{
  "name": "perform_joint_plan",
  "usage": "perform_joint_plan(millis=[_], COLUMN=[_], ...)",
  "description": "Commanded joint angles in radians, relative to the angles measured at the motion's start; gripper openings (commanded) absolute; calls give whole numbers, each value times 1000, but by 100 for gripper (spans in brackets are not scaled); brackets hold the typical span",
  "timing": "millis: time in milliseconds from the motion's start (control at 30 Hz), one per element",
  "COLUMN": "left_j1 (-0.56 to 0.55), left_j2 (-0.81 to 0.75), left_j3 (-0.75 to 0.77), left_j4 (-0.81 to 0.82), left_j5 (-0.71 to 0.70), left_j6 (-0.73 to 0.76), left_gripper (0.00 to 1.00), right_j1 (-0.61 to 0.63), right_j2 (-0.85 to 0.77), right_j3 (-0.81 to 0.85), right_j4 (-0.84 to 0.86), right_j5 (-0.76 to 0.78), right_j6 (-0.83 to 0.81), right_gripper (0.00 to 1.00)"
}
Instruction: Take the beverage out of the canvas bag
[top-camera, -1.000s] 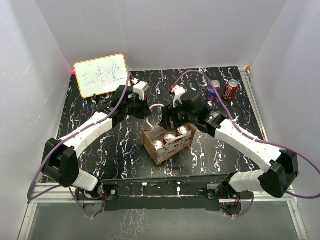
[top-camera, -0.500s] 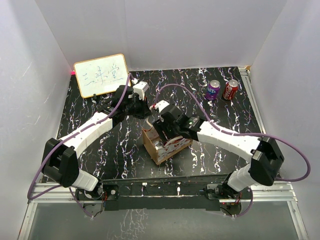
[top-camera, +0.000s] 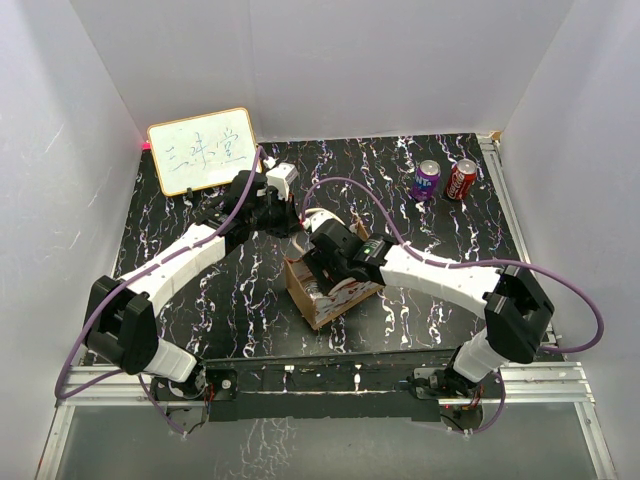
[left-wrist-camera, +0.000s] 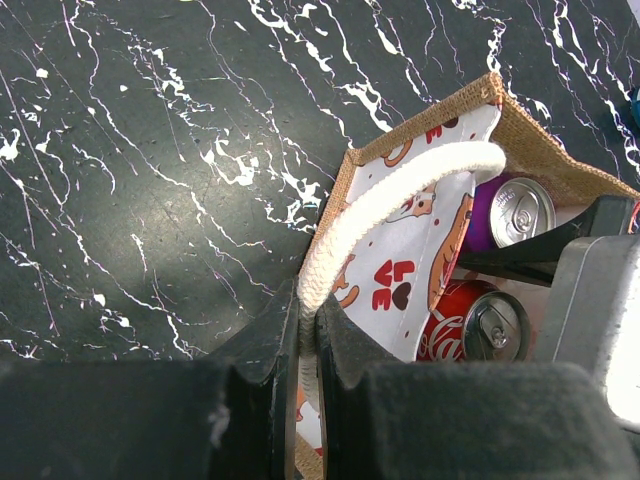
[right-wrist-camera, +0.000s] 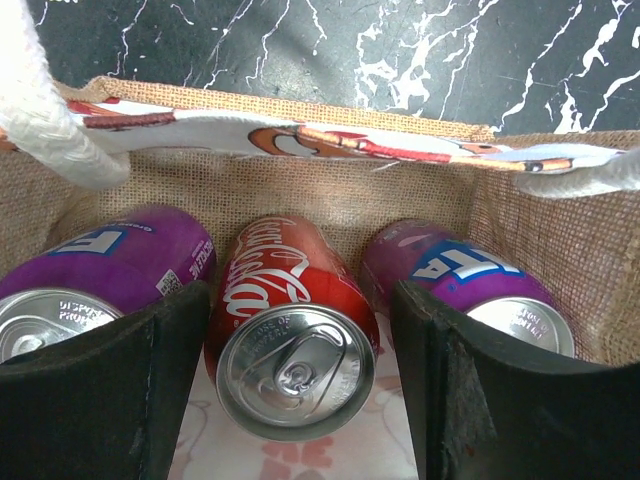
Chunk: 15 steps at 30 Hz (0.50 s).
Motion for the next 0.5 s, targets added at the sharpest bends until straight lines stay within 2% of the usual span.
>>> perform_joint_plan(millis=[0,467], left_j1=[-6,-5], left_j2=[10,19], left_j3=[34,35], left_j4=[-26,-25], left_j5=[-3,1], left_j6=[5,4], left_gripper=[0,0], right_j1=[25,26], right_j2=[-1,6], right_j3=[-30,-84], right_j4=[-4,37], right_j5=[14,21], right_j6=[23,50], right_gripper=[76,79])
